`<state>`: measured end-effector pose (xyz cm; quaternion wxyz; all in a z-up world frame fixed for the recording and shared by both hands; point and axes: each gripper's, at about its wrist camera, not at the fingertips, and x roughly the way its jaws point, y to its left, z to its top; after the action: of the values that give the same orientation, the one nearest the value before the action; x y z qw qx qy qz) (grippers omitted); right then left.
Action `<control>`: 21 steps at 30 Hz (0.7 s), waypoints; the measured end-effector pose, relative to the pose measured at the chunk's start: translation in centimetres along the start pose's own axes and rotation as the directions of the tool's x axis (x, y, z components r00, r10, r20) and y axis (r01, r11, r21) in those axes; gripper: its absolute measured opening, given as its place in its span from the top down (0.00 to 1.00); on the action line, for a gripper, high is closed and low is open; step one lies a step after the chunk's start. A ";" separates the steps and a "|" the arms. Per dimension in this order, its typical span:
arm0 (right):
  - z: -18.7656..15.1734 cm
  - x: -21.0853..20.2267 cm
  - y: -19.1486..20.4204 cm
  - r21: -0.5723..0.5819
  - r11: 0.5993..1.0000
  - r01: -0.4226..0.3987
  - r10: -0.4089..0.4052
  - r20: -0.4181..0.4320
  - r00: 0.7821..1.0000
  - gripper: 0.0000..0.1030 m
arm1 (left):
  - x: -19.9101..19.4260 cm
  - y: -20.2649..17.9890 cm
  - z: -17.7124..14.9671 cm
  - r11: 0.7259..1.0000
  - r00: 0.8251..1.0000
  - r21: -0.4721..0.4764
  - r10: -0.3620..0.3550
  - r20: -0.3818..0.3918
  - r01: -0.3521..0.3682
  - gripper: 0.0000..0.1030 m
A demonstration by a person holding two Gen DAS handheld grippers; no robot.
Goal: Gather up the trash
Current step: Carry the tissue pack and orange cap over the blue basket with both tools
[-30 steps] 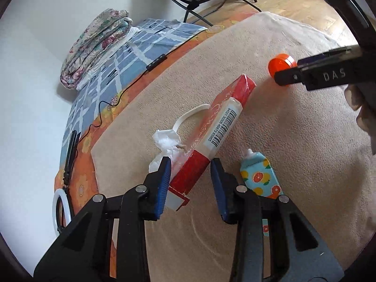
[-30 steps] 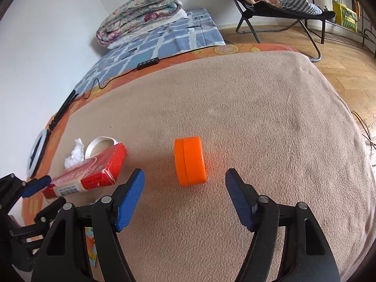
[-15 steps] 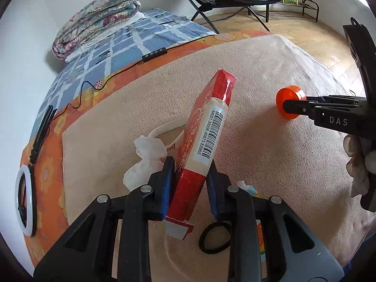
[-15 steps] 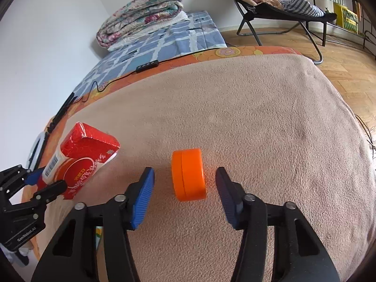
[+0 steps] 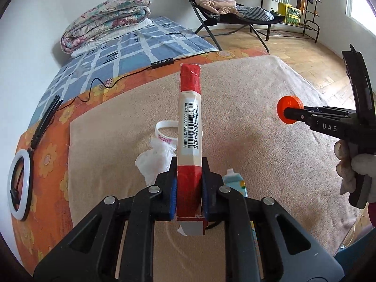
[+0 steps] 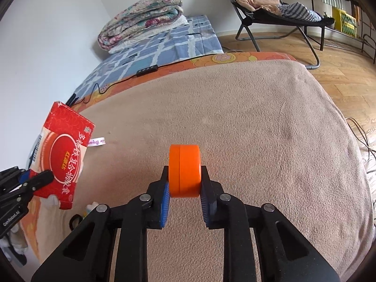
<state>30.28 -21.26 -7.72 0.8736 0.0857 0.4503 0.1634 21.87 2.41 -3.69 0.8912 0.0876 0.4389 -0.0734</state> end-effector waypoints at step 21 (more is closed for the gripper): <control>-5.8 -10.9 2.3 -0.128 0.986 -0.104 0.104 -0.010 0.995 0.80 | -13.5 -2.8 -9.9 0.989 0.992 -0.081 -0.122 0.026 0.123 0.86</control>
<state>19.19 -23.02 -2.14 0.8668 0.0526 0.4353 0.2375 5.47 2.59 0.85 0.8925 0.0230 0.4365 -0.1108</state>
